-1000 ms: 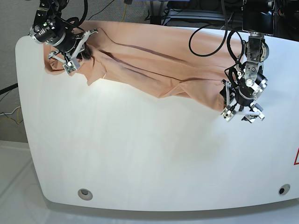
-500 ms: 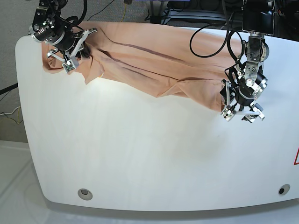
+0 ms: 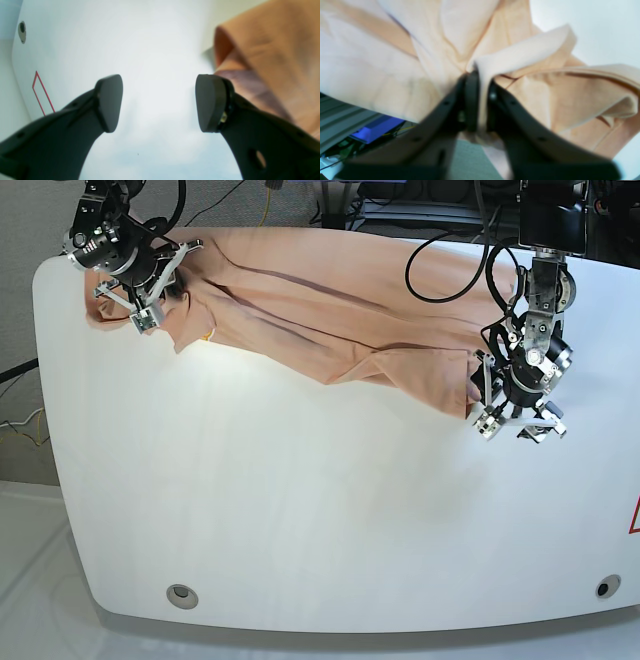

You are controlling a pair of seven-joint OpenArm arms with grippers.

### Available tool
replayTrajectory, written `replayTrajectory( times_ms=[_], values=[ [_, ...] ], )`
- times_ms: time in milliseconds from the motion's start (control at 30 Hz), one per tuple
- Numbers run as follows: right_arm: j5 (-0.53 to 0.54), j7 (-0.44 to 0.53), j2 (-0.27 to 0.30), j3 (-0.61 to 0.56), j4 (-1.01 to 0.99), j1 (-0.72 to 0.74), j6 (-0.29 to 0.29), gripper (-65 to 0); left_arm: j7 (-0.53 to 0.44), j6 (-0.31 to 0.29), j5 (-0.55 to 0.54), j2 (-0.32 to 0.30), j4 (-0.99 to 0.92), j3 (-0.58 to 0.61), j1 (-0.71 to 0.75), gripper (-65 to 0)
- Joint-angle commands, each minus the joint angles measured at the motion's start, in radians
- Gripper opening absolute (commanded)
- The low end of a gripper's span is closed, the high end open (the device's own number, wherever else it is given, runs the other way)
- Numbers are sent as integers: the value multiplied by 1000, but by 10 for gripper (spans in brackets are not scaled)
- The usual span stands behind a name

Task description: Fold the T-shirt properly

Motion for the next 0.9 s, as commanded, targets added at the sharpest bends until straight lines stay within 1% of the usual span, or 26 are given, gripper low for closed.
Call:
replayTrajectory(
  times_ms=[0,33,100,133,167,267,367,400,600,867],
  values=[
    [15,11,9,2,20,1,1,-425,-13,12,3,-11,20,-7,-18,-236],
    [18,11,9,2,20,1,1,-398,-12,12,3,-11,20,-7,-18,-236],
    [32,11,9,2,20,-1,1,-288,-12,12,3,-11,20,-7,-18,-236],
    [38,11,9,2,21,-1,1,-253,-12,12,3,-11,20,-7,-18,-236],
    [44,11,9,2,21,-1,1,-204,-12,12,3,-11,20,-7,-18,-236],
    [57,9,10,2,21,-2,4,-100,-12,12,4,-11,22,-7,-18,-236],
    [74,5,10,2,23,-2,8,-11,-12,12,4,-11,24,-8,-18,-236],
    [78,5,10,4,24,-2,8,0,-12,12,4,-11,24,-8,-18,-236],
    [126,6,17,10,26,28,9,0,37,11,4,-16,63,-8,-24,-235],
    [236,6,18,83,32,88,9,0,93,7,4,-11,185,4,-26,-235]
  ],
)
